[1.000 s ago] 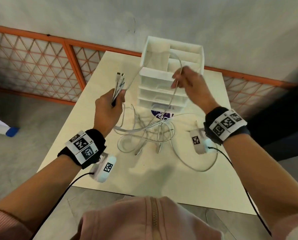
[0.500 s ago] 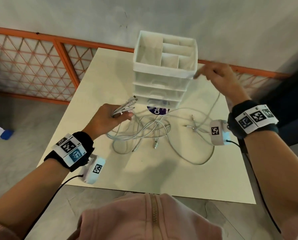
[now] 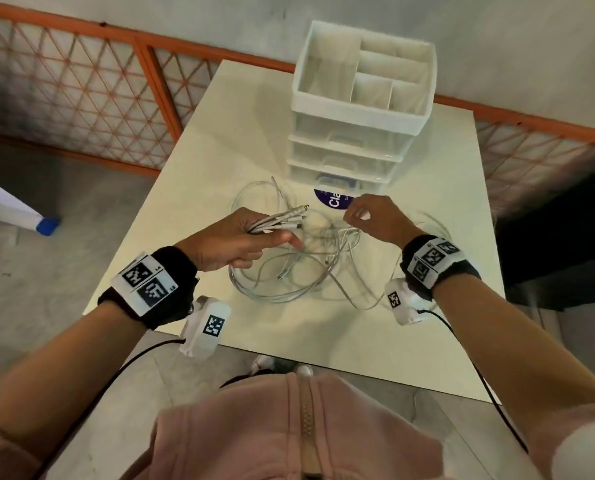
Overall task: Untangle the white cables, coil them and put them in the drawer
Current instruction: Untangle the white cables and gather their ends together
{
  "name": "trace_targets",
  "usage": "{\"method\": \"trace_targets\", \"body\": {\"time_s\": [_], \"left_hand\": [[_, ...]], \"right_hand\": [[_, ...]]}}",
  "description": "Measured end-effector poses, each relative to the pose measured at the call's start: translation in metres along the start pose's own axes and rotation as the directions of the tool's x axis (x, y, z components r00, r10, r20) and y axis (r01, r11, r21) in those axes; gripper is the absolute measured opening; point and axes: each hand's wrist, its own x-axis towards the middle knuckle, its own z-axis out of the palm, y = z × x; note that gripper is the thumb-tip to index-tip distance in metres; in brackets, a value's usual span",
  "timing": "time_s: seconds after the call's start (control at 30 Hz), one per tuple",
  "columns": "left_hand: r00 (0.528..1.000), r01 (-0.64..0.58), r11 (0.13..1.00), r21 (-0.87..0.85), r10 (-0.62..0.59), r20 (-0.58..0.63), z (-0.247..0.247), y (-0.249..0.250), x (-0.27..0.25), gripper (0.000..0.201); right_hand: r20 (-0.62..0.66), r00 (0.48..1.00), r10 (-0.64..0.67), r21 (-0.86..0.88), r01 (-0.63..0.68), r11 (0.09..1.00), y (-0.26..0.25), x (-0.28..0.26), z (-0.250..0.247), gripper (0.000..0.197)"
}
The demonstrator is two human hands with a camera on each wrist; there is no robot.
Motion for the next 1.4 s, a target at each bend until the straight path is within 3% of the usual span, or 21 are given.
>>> {"method": "trace_targets", "body": {"time_s": [0.1, 0.2, 0.23, 0.3, 0.37, 0.43, 0.53, 0.67, 0.77, 0.87, 0.93, 1.07, 1.23, 1.4], "left_hand": [[1.000, 0.011, 1.000, -0.028, -0.011, 0.010, 0.006, 0.000, -0.002, 0.034], [1.000, 0.026, 0.998, -0.053, -0.025, 0.013, 0.009, -0.003, -0.005, 0.030], [0.999, 0.031, 0.998, -0.059, -0.031, 0.012, 0.009, -0.004, -0.006, 0.030], [0.999, 0.045, 0.997, -0.057, -0.045, 0.008, 0.011, -0.007, -0.008, 0.031], [0.998, 0.061, 0.997, -0.039, -0.061, 0.011, 0.013, -0.011, -0.008, 0.034], [0.997, 0.074, 0.997, -0.021, -0.073, 0.014, 0.016, -0.015, -0.009, 0.033], [0.997, 0.081, 0.997, -0.008, -0.081, -0.001, 0.019, -0.017, -0.009, 0.031], [0.997, 0.068, 0.998, -0.009, -0.068, -0.041, 0.017, -0.018, -0.008, 0.025], [0.995, 0.024, 1.000, 0.020, -0.022, -0.096, 0.015, -0.016, -0.007, 0.026], [0.979, -0.039, 0.998, 0.042, 0.047, -0.201, 0.014, -0.013, -0.003, 0.027], [0.959, -0.083, 0.996, 0.017, 0.085, -0.271, 0.014, -0.009, 0.003, 0.032], [0.926, -0.174, 0.985, 0.016, 0.169, -0.338, 0.018, 0.008, 0.016, 0.038], [0.854, -0.270, 0.950, 0.158, 0.312, -0.417, 0.026, 0.032, 0.034, 0.030], [0.825, -0.368, 0.903, 0.221, 0.427, -0.370, 0.033, 0.048, 0.043, 0.016]], "right_hand": [[0.292, 0.952, -0.086, -0.053, 0.106, 0.993, -0.022, 0.005, 0.031, 0.014], [0.575, 0.809, 0.126, -0.295, 0.061, 0.954, -0.022, 0.005, 0.047, 0.015], [0.588, 0.784, 0.199, -0.355, 0.029, 0.934, -0.017, 0.003, 0.048, 0.015], [0.534, 0.803, 0.265, -0.406, -0.031, 0.913, -0.010, -0.006, 0.045, 0.015], [0.443, 0.871, 0.210, -0.463, 0.021, 0.886, -0.005, -0.017, 0.046, 0.015], [0.411, 0.903, 0.125, -0.515, 0.117, 0.849, -0.001, -0.025, 0.056, 0.024], [0.423, 0.901, 0.098, -0.517, 0.151, 0.843, 0.004, -0.026, 0.071, 0.026], [0.446, 0.891, 0.086, -0.528, 0.183, 0.830, 0.004, -0.021, 0.075, 0.012], [0.438, 0.899, 0.020, -0.352, 0.151, 0.924, 0.002, -0.013, 0.063, 0.013], [0.264, 0.955, -0.134, -0.082, 0.161, 0.984, -0.013, 0.001, 0.028, 0.005], [0.161, 0.980, -0.116, 0.065, 0.106, 0.992, -0.034, 0.009, -0.003, 0.003], [0.051, 0.993, -0.108, 0.277, 0.090, 0.957, -0.079, 0.012, -0.059, 0.007], [-0.016, 0.985, -0.173, 0.573, 0.150, 0.806, -0.126, -0.001, -0.092, 0.013], [0.008, 0.988, -0.153, 0.581, 0.120, 0.805, -0.146, -0.007, -0.094, 0.017]]}}
